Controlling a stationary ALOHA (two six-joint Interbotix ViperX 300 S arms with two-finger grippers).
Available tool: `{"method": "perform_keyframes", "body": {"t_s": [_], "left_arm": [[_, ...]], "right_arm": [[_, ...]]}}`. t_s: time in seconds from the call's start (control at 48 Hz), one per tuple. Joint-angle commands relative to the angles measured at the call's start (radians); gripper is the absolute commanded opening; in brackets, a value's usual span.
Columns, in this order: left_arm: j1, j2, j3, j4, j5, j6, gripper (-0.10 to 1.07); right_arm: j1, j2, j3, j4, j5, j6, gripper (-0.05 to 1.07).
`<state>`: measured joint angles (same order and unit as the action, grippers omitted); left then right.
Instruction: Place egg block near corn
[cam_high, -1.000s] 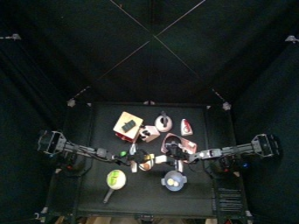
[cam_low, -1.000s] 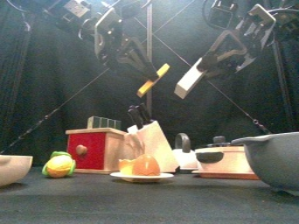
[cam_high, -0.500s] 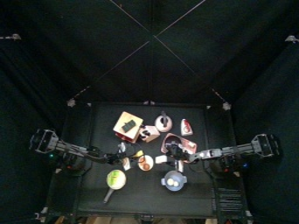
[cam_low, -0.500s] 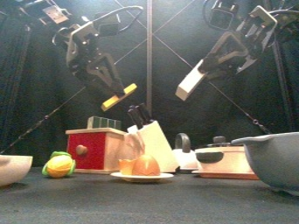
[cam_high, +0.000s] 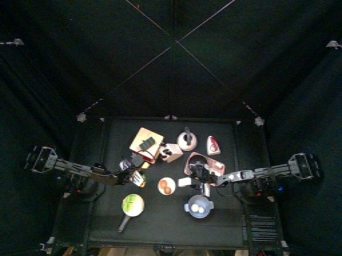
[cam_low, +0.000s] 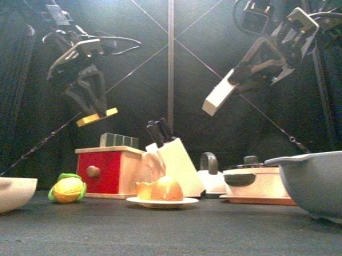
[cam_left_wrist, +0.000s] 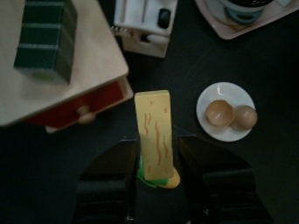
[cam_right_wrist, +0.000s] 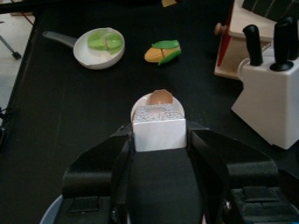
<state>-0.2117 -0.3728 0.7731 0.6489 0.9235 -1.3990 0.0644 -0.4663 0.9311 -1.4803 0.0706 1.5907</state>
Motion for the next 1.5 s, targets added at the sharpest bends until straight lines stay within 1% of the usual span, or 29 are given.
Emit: {"method": "perform_keyframes", "body": {"t_s": [0.0,0.167,0.271,0.354,0.438,0.5,0.583,0.646,0.771,0.938,1.021,1.479], "left_arm": [[-0.008,-0.009,0.015,-0.055,0.009,-0.023,0.41],[-0.015,-0.008,0.100,-0.117,0.006,-0.118,0.41],[-0.015,-0.008,0.143,-0.097,-0.017,-0.170,0.42],[-0.015,-0.008,0.172,-0.080,-0.061,-0.204,0.42],[-0.011,-0.008,0.196,-0.080,-0.129,-0.225,0.44],[-0.002,-0.008,0.216,-0.084,-0.192,-0.244,0.47],[0.012,-0.008,0.235,-0.087,-0.239,-0.261,0.51],[0.020,-0.008,0.244,-0.089,-0.258,-0.270,0.56],[0.021,-0.008,0.247,-0.089,-0.259,-0.270,0.66],[0.021,-0.008,0.247,-0.087,-0.259,-0.270,0.74],[0.021,-0.008,0.247,-0.086,-0.259,-0.268,0.76],[0.021,-0.026,0.247,-0.081,-0.258,-0.265,0.76]], "right_arm": [[-0.003,-0.020,-0.008,0.000,0.002,0.000,0.49],[-0.003,-0.020,-0.008,0.003,0.003,0.002,0.49],[-0.003,-0.020,-0.008,0.006,0.003,0.002,0.50],[-0.003,-0.017,-0.008,0.008,0.003,0.002,0.50],[-0.003,-0.017,-0.008,0.009,0.003,0.002,0.49],[-0.003,-0.015,-0.008,0.008,0.003,0.000,0.49],[-0.003,-0.014,-0.008,0.008,0.003,0.002,0.49],[-0.003,-0.015,-0.008,0.008,0.003,0.002,0.49],[-0.003,-0.014,-0.008,0.008,0.003,0.000,0.49],[-0.003,-0.014,-0.008,0.008,0.003,0.002,0.49],[-0.003,-0.014,-0.008,0.008,0.003,0.000,0.50],[-0.003,-0.014,-0.008,0.008,0.003,0.002,0.49]]}}
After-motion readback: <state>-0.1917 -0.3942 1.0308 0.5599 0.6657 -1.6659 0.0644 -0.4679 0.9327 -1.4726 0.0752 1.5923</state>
